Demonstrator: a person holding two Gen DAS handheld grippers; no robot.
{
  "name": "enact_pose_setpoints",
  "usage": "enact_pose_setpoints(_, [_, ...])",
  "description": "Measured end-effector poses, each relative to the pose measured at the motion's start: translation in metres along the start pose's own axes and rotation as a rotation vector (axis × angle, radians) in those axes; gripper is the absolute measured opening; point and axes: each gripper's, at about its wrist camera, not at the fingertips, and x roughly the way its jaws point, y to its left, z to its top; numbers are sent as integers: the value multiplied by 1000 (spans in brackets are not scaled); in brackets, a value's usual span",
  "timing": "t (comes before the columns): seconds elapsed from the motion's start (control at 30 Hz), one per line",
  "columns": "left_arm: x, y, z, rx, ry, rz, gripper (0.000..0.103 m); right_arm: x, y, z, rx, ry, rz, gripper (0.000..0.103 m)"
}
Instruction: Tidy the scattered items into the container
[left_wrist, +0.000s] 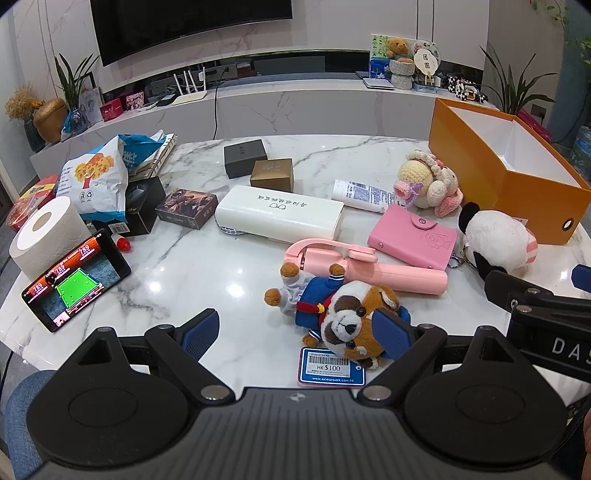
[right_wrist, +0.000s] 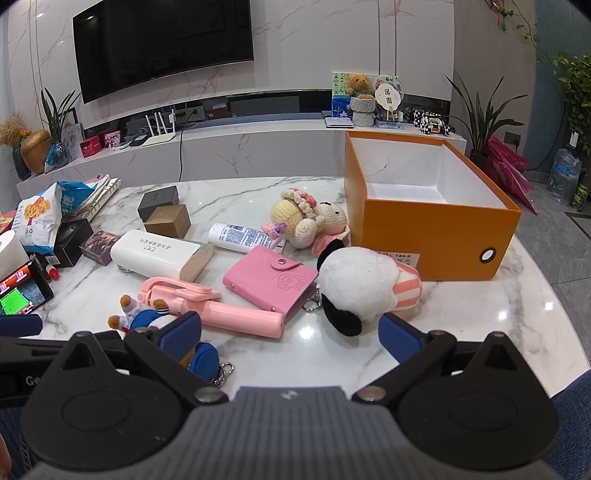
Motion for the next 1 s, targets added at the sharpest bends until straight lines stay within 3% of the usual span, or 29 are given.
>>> enact_pose_setpoints(0.37, [1,2,1,5,-1,0,103,0,0,0,-1,0,-3,103])
enact_pose_setpoints(0.73, [21,5,-4,-5,-2,-86,103,-8,-22,3,-63,-79,61,103])
enact_pose_setpoints(0.87, [26,-3,-14,58,-30,-122,103,-5,-34,1,-85,-55,66,103])
enact_pose_setpoints(1.0, [35,-8,-23,87,-6,-127,103,-2,-52,-2,-130,-43,54,103])
